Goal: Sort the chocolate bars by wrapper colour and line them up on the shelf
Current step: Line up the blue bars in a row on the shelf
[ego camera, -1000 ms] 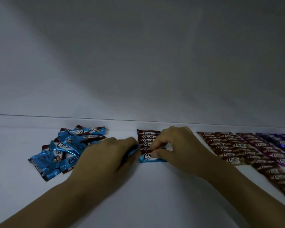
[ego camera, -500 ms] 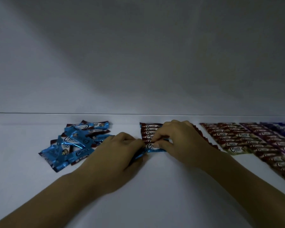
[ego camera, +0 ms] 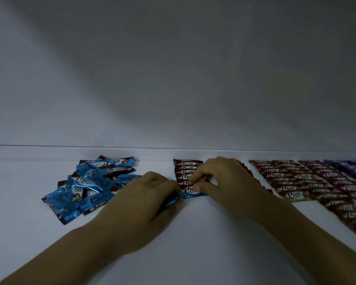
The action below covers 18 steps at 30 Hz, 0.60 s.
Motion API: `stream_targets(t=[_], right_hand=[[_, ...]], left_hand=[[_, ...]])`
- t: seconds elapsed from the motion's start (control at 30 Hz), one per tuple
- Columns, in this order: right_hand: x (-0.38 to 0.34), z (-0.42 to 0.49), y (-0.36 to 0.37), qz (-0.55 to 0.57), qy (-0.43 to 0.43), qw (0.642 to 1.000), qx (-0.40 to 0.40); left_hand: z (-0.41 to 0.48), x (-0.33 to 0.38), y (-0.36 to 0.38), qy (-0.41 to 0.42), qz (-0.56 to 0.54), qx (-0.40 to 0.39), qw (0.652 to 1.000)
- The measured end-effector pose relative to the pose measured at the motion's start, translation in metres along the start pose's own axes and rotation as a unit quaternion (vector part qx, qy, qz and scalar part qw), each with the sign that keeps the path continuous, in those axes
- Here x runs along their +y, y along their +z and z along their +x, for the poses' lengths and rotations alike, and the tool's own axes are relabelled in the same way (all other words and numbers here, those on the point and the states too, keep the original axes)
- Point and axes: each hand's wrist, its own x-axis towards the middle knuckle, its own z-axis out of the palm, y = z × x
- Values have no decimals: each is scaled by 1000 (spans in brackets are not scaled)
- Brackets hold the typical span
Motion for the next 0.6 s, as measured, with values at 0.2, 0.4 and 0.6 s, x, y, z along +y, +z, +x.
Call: stream_targets(t=[0.2, 0.4, 0.6], right_hand=[[-6, -1, -6, 60, 19, 998, 22], [-32, -3, -22, 388, 34, 921, -7], [-50, -7, -15, 389, 16, 921, -3]], left_hand=[[2, 3, -7, 0, -5, 97, 995], [2, 6, -11, -51, -126, 143, 980], [3, 7, -7, -95, -227, 133, 960]])
